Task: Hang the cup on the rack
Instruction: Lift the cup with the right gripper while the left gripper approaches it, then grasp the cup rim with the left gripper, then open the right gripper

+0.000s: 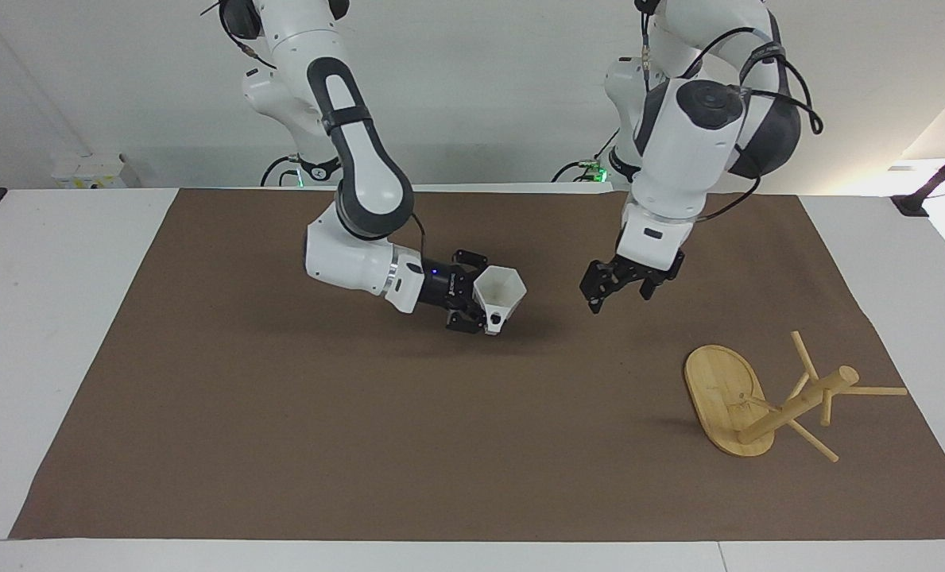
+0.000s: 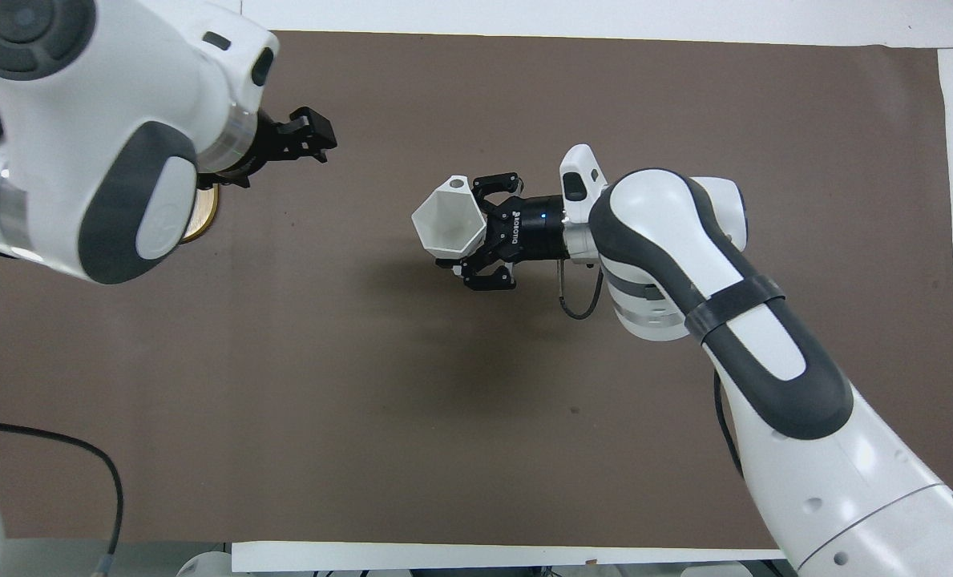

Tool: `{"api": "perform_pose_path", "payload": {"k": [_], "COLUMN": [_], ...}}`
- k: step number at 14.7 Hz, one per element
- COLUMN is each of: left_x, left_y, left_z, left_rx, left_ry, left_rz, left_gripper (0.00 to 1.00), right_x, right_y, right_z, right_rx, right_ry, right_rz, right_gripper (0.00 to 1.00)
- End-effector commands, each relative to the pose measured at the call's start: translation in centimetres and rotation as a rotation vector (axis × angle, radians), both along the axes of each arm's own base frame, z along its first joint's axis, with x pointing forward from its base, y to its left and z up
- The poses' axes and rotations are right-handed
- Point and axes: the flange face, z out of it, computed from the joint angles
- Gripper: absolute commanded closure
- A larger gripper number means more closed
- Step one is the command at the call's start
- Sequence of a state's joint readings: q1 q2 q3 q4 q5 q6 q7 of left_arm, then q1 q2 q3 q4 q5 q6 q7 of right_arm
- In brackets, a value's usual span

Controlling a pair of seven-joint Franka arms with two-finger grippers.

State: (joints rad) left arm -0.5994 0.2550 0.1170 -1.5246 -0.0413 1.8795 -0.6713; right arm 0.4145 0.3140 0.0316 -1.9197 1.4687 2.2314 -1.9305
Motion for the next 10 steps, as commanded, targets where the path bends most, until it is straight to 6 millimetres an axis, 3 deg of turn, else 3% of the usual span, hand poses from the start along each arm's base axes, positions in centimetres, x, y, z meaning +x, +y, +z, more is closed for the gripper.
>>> {"api": "perform_pose_path", "payload": {"k": [1, 3, 5, 10], "left_x": [-0.9, -2.1, -3.8, -5.3], "left_y": [-2.4, -4.1, -5.8, -5.3], "left_z": [0.6, 0.3, -0.3, -2.0], "left_rx": [-0.015, -0.019, -0.018, 0.002], "left_ry": [0.000, 0.017, 0.051, 0.102], "left_rz": [0.004, -0.015, -0.040, -0.057], "left_gripper": [0.00, 0.00, 0.00, 0.03], "right_x": [-1.1, -1.7, -1.8, -1.8], "right_y": [1.3, 2.7, 2.9, 2.8], "right_z": [0.9, 0.8, 0.9, 0.9], "right_rx": [-0.007, -0.034, -0.046, -0.045], "right_ry": [0.016, 0.010, 0.006, 0.007], "right_rz": [-0.032, -0.050, -0.064, -0.067], "right_gripper": [0.79, 0.78, 0.78, 0.78]}}
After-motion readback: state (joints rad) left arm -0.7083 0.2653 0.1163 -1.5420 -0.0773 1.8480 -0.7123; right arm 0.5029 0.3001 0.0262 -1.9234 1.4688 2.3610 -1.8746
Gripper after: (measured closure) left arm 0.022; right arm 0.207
